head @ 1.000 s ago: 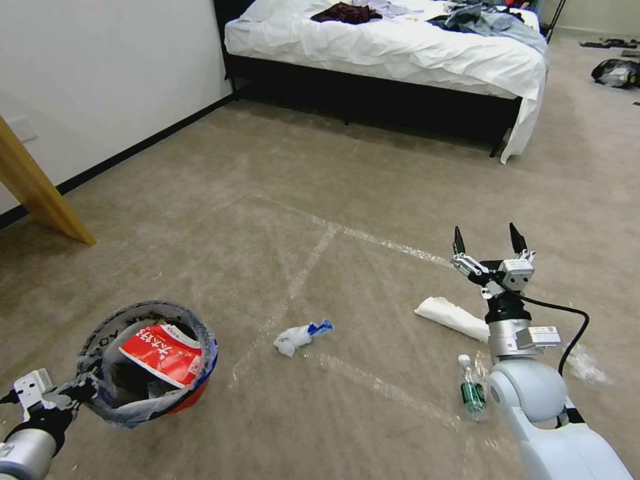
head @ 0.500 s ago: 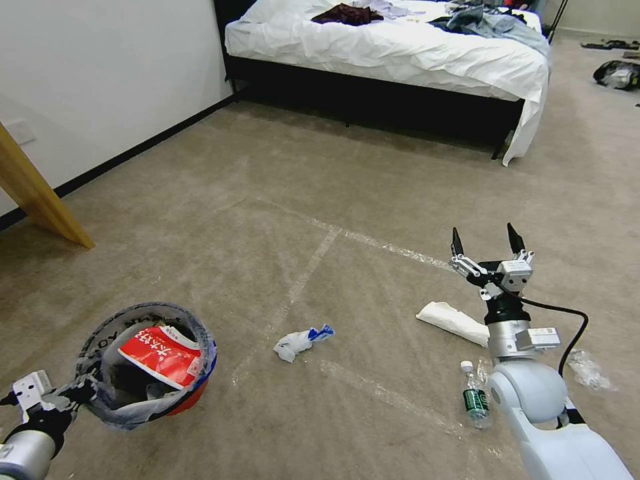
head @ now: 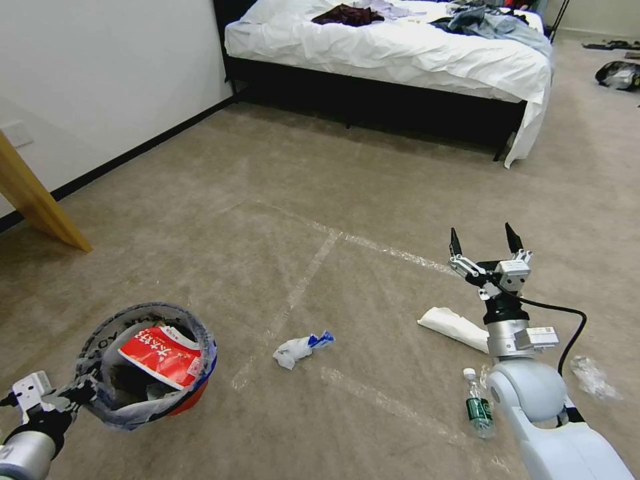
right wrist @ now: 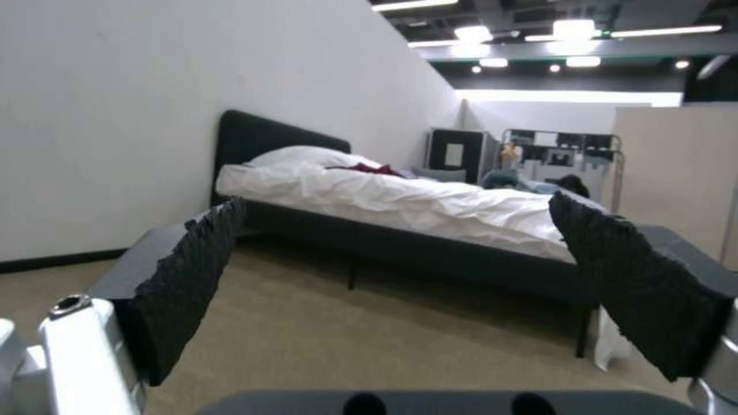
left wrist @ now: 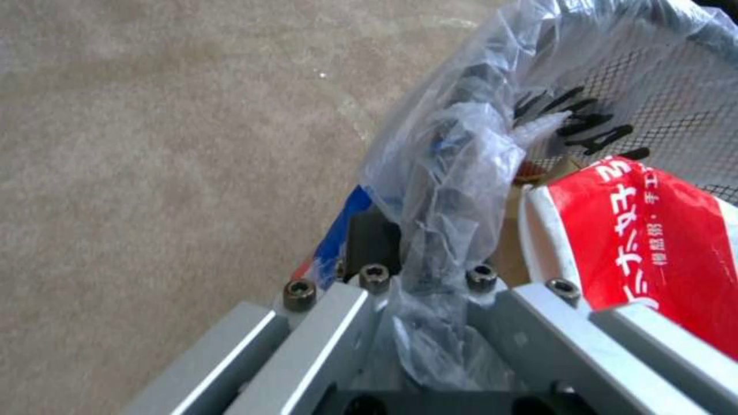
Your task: Pick up the trash bin and place the garbage on the floor into it.
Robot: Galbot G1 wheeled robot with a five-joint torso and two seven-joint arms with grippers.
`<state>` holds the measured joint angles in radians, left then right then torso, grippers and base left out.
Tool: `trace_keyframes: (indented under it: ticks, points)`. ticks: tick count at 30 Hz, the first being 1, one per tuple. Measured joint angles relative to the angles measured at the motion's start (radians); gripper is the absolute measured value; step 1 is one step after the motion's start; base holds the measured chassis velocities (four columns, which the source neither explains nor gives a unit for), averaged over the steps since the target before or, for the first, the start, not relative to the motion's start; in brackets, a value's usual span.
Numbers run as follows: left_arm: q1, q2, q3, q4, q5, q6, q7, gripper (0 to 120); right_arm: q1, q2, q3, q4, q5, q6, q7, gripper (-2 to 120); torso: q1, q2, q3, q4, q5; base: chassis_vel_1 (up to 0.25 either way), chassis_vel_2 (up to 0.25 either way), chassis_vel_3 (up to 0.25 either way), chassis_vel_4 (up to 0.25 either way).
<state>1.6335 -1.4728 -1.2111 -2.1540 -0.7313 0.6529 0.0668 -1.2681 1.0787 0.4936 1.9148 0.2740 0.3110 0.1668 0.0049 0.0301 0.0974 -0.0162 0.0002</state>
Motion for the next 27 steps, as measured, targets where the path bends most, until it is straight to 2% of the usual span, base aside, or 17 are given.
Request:
trace_keyframes:
  ticks: [2, 5, 7, 8, 9, 10, 11, 12, 13, 15, 16, 17, 20, 23, 25, 26, 27]
  points:
    - [0.000, 0.000, -0.002, -0.002, 0.000, 0.000, 0.000, 1, 0.018, -0.024, -0.026, 0.000, 0.008, -0.019, 0.004, 100, 0.000, 0.000, 0.000, 0.0000, 0.0000, -0.036, 0.036, 0.038, -0.069]
    - [0.002, 0.001, -0.005, -0.008, -0.002, 0.000, -0.001, 1, 0.071, -0.075, -0.109, 0.000, 0.053, -0.094, 0.044, 100, 0.000, 0.000, 0.000, 0.0002, -0.0003, 0.000, 0.000, 0.000, 0.000]
    - [0.004, -0.002, -0.005, -0.013, -0.002, 0.000, -0.002, 1, 0.132, -0.128, -0.215, 0.000, 0.130, -0.202, 0.091, 100, 0.000, 0.000, 0.000, 0.0003, -0.0002, 0.000, 0.000, 0.000, 0.000]
    - [0.004, -0.002, -0.005, -0.013, -0.002, 0.000, -0.002, 1, 0.132, -0.128, -0.215, 0.000, 0.130, -0.202, 0.091, 100, 0.000, 0.000, 0.000, 0.0003, -0.0002, 0.000, 0.000, 0.000, 0.000]
    - [0.004, -0.004, -0.005, -0.015, -0.002, 0.000, -0.002, 1, 0.153, -0.146, -0.255, 0.002, 0.167, -0.273, 0.113, 100, 0.000, 0.000, 0.000, 0.0004, -0.0003, 0.000, 0.000, 0.000, 0.000]
    - [0.004, -0.004, -0.005, -0.015, -0.002, 0.000, -0.002, 1, 0.153, -0.146, -0.255, 0.002, 0.167, -0.273, 0.113, 100, 0.000, 0.000, 0.000, 0.0004, -0.0003, 0.000, 0.000, 0.000, 0.000]
    - [0.003, -0.005, -0.004, -0.018, -0.002, 0.000, -0.003, 1, 0.193, -0.188, -0.328, 0.017, 0.245, -0.442, 0.158, 100, 0.000, 0.000, 0.000, 0.0005, 0.0002, 0.000, 0.000, 0.000, 0.000]
    - [0.003, -0.005, -0.002, -0.021, -0.002, 0.001, -0.004, 1, 0.236, -0.217, -0.391, 0.023, 0.300, -0.562, 0.189, 100, 0.000, 0.000, 0.000, 0.0001, -0.0006, 0.000, 0.000, 0.000, 0.000]
    - [0.003, -0.005, -0.002, -0.021, -0.002, 0.001, -0.004, 1, 0.236, -0.217, -0.391, 0.023, 0.300, -0.562, 0.189, 100, 0.000, 0.000, 0.000, 0.0001, -0.0006, 0.000, 0.000, 0.000, 0.000]
    - [0.011, -0.005, -0.007, -0.028, -0.005, 0.001, -0.003, 1, 0.318, -0.244, -0.499, 0.006, 0.363, -0.674, 0.215, 100, 0.000, 0.000, 0.000, 0.0000, 0.0001, 0.000, 0.000, 0.000, 0.000]
    - [0.015, -0.006, -0.012, -0.031, -0.007, 0.000, -0.003, 1, 0.367, -0.256, -0.556, -0.003, 0.411, -0.737, 0.213, 100, 0.000, 0.000, 0.000, 0.0002, -0.0001, 0.000, 0.000, 0.000, 0.000]
    - [0.015, -0.006, -0.012, -0.031, -0.007, 0.000, -0.003, 1, 0.367, -0.256, -0.556, -0.003, 0.411, -0.737, 0.213, 100, 0.000, 0.000, 0.000, 0.0002, -0.0001, 0.000, 0.000, 0.000, 0.000]
    - [0.028, -0.011, -0.025, -0.044, -0.014, -0.001, -0.003, 1, 0.514, -0.261, -0.708, -0.030, 0.564, -0.927, 0.202, 100, 0.000, 0.000, 0.000, 0.0001, -0.0004, 0.000, 0.000, 0.000, 0.000]
    - [0.033, -0.014, -0.032, -0.050, -0.018, -0.002, -0.002, 1, 0.581, -0.250, -0.788, -0.063, 0.586, -0.962, 0.195, 100, 0.000, 0.000, 0.000, 0.0002, -0.0006, 0.000, 0.000, 0.000, 0.000]
    - [0.042, -0.019, -0.041, -0.057, -0.022, -0.002, -0.002, 1, 0.677, -0.222, -0.905, -0.127, 0.612, -1.037, 0.111, 100, 0.000, 0.000, 0.000, 0.0004, -0.0002, 0.000, 0.000, 0.000, 0.000]
    - [0.042, -0.019, -0.041, -0.057, -0.022, -0.002, -0.002, 1, 0.677, -0.222, -0.905, -0.127, 0.612, -1.037, 0.111, 100, 0.000, 0.000, 0.000, 0.0004, -0.0002, 0.000, 0.000, 0.000, 0.000]
    - [0.044, -0.021, -0.043, -0.058, -0.022, -0.003, -0.002, 1, 0.706, -0.214, -0.941, -0.149, 0.599, -1.046, 0.058, 100, 0.000, 0.000, 0.000, 0.0003, -0.0006, 0.000, 0.000, 0.000, 0.000]
